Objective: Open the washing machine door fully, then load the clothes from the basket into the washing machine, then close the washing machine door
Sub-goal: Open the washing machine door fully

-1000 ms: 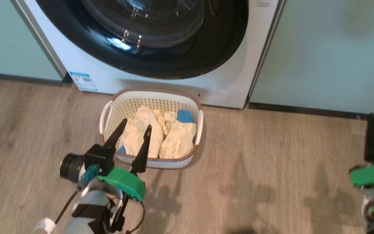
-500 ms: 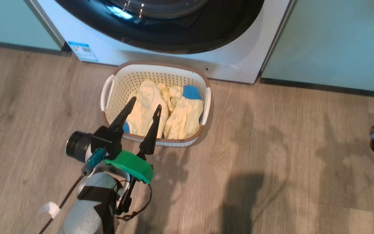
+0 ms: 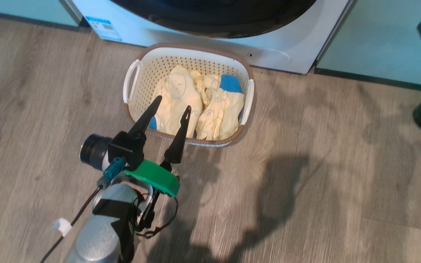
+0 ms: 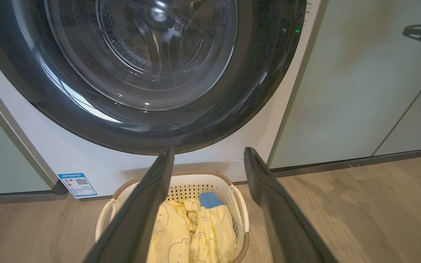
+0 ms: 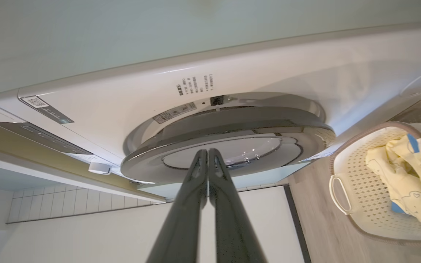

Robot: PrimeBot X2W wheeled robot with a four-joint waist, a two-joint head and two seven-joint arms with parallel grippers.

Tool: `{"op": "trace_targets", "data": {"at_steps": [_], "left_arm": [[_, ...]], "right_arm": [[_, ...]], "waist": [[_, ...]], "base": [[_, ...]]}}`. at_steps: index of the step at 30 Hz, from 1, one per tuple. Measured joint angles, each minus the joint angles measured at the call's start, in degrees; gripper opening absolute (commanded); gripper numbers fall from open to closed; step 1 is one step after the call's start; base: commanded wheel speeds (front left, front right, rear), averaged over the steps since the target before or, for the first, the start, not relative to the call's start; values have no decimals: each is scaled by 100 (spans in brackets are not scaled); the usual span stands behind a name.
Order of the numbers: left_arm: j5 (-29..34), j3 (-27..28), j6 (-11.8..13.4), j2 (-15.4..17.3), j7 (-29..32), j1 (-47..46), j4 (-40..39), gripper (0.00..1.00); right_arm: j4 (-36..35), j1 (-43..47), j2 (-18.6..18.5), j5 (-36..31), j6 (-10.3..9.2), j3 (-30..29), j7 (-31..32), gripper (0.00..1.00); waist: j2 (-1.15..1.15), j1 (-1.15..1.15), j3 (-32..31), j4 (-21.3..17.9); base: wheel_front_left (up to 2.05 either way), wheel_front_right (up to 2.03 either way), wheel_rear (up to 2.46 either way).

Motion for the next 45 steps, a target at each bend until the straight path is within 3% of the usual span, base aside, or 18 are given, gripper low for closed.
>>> {"op": "trace_targets", "data": {"at_steps": [12, 27, 45], "left_arm": [[-42, -151, 93, -11, -5, -315, -74, 100], [-252, -402, 205, -25, -5, -483, -207, 100], [-396, -680, 352, -35, -5, -541, -246, 100]], "right_arm": [[501, -1463, -56, 130, 0, 381, 125, 0], [1596, -2976, -70, -221, 0, 925, 21, 0], [2324, -3566, -97, -498, 0, 1154, -136, 0]], "waist": [[0, -1, 337, 180], [0, 0, 635, 569], [0, -1, 807, 889]], "base": [[0, 0, 0], [0, 0, 0], [0, 0, 0]]}}
